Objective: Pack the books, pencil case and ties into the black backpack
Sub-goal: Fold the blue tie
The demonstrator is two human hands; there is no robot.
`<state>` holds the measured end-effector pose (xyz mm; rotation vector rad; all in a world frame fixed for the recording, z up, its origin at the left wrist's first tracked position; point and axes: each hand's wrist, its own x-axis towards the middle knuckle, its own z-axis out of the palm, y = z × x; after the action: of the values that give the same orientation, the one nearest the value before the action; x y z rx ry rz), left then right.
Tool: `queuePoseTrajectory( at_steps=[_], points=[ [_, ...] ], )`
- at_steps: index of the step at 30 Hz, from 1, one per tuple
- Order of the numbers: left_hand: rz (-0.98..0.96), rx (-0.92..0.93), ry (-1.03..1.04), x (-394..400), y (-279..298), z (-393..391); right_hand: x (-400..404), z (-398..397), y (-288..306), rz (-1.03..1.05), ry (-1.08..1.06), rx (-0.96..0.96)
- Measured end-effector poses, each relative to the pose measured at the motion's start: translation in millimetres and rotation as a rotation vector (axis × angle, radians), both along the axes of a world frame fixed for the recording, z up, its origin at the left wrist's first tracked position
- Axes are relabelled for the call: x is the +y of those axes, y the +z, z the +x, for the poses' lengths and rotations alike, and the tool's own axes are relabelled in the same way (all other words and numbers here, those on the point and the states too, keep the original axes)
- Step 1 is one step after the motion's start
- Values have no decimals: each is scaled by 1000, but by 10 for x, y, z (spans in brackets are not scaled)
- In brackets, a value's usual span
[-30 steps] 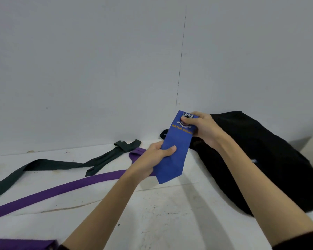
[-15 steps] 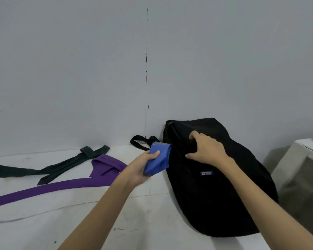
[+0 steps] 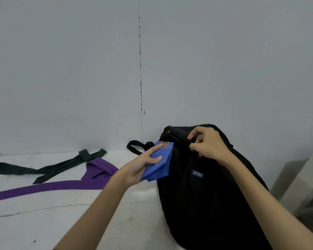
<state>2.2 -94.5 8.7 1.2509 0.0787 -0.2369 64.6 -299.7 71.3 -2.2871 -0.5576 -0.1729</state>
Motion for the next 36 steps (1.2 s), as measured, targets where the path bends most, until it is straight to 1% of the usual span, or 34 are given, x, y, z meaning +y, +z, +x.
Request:
queuePoseTrajectory(
  at_steps=[3, 7, 10, 12, 14, 16, 18, 21, 24, 25, 28, 30, 31, 32, 34, 35, 36],
  points=[
    [23, -7, -63, -122, 54, 156, -16, 18, 18, 22, 50, 32],
    [82, 20, -63, -349, 88, 386, -16, 47, 21, 52, 123, 59],
    [106, 0, -75, -497, 128, 514, 7, 74, 39, 78, 154, 73],
    [125, -45, 38, -557, 136, 617, 32, 82, 54, 93, 173, 86],
    [190, -117, 164, -611, 92, 739, 52, 83, 68, 95, 195, 104],
    [356, -198, 269, -656, 16, 807, 66, 77, 79, 91, 215, 111],
    [464, -258, 334, -699, -59, 831, 61, 81, 82, 86, 224, 114],
    [546, -290, 368, -704, -92, 846, 45, 90, 87, 85, 240, 125],
    [625, -255, 303, -637, -66, 862, 47, 91, 84, 73, 250, 123],
    [668, -244, 262, -620, -56, 836, 45, 93, 83, 68, 252, 125],
    [802, -286, 113, -621, -81, 688, 29, 108, 89, 67, 264, 133],
    [841, -298, 5, -645, -103, 569, 32, 118, 92, 62, 269, 136],
    [818, -290, -31, -650, -104, 521, 38, 119, 91, 60, 268, 136],
    [745, -277, -46, -635, -119, 495, 44, 120, 90, 60, 265, 135],
    [473, -184, -89, -579, -107, 427, 58, 113, 81, 58, 262, 134],
    [377, -152, -101, -539, -115, 413, 59, 110, 78, 54, 262, 135],
    [331, -153, -114, -504, -112, 393, 61, 106, 76, 49, 262, 138]
  ],
)
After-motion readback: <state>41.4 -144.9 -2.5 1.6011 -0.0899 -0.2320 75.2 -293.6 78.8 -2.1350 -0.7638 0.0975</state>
